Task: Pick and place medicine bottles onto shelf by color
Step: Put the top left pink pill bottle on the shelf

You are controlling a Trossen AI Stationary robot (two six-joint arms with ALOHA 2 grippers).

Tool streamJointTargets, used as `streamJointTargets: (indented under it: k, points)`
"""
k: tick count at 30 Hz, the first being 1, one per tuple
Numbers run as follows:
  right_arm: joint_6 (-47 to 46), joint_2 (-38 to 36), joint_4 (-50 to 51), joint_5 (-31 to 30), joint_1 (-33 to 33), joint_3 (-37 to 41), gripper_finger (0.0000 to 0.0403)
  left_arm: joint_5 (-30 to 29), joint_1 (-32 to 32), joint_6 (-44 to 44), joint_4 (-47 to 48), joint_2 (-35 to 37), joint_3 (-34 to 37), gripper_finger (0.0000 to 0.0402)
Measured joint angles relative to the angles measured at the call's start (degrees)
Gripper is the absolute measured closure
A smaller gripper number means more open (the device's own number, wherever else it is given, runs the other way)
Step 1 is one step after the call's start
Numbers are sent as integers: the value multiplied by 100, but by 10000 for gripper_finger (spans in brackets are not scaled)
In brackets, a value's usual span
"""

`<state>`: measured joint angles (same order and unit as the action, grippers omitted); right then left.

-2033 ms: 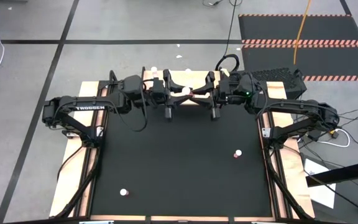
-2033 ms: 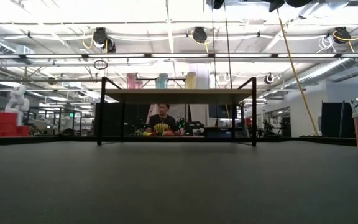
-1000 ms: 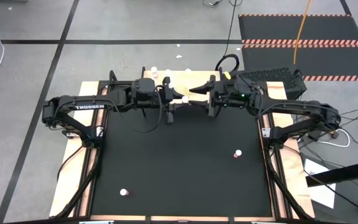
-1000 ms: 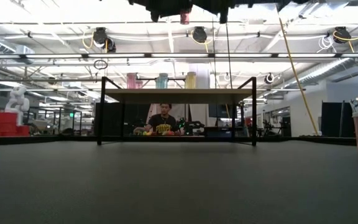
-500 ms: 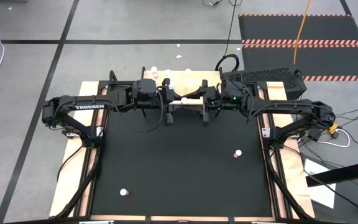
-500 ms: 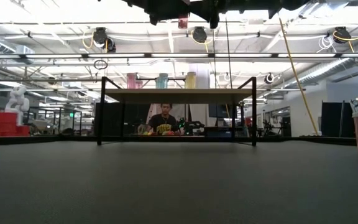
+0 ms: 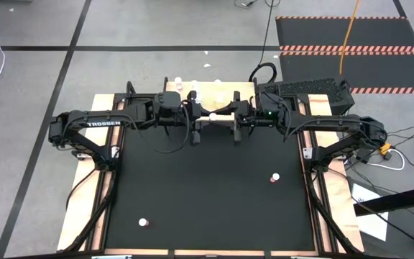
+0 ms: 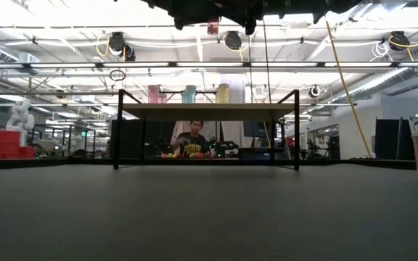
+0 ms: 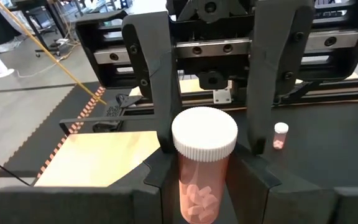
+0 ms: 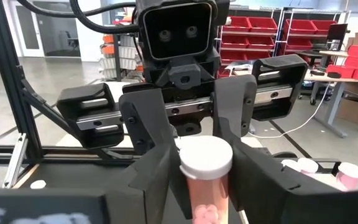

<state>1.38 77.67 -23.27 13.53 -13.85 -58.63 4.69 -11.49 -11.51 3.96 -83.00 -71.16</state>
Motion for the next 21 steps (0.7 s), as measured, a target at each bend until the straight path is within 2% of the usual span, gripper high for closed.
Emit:
streamJointTargets:
  k: [8,13,21]
  points:
    - [-70,0,-4,-4,-11,0,283,0,4,148,-14,0,0,286]
    - [-84,0,-7,3,-27,0,288,-1,4,507,-19,-2,0,281]
    - [-250,-16,-179,26,-166,0,287,-32,-2,612,-61,-2,0,208]
